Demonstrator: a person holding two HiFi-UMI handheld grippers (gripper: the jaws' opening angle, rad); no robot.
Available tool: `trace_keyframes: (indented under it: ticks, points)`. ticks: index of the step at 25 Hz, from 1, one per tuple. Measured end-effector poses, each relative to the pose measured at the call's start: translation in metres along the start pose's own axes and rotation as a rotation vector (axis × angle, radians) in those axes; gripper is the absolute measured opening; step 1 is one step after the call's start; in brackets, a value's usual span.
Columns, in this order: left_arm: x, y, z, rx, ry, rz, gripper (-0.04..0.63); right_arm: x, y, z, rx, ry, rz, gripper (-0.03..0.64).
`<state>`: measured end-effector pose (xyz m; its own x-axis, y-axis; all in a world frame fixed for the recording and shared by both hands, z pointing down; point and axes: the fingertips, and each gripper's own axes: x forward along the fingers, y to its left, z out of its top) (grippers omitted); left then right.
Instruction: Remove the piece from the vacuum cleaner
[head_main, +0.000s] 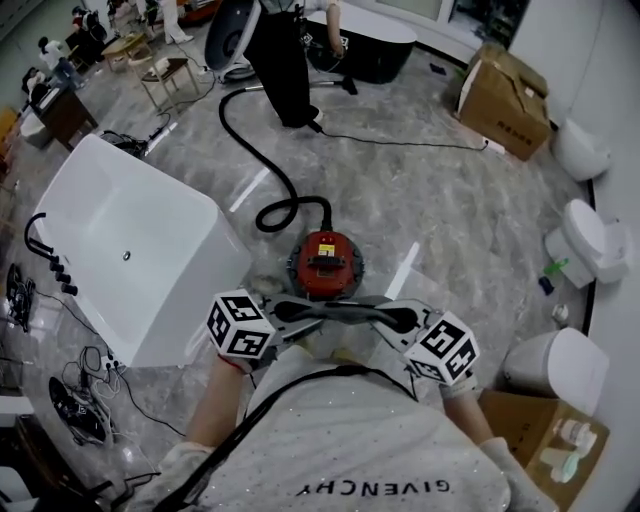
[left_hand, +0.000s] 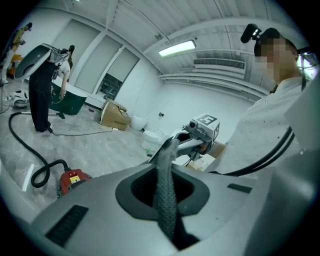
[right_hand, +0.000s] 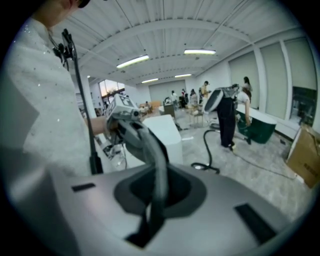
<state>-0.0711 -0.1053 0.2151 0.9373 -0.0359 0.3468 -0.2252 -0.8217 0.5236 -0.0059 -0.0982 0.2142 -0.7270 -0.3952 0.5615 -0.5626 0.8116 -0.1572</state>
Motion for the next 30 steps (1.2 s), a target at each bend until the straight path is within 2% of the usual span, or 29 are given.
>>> trace_keyframes:
  ticks: [5, 16, 30]
  points:
    - [-0.004, -0.004, 0.000, -0.021, -0.033, -0.009, 0.035, -0.002, 0.007, 0.003, 0.000, -0.001, 0.006, 0.026]
    - [-0.009, -0.009, -0.003, -0.024, -0.045, 0.005, 0.035, -0.001, 0.014, 0.003, -0.017, -0.030, 0.019, 0.026]
    - [-0.002, -0.010, -0.013, -0.043, -0.029, 0.014, 0.035, -0.002, 0.014, -0.009, -0.005, -0.024, 0.014, 0.026]
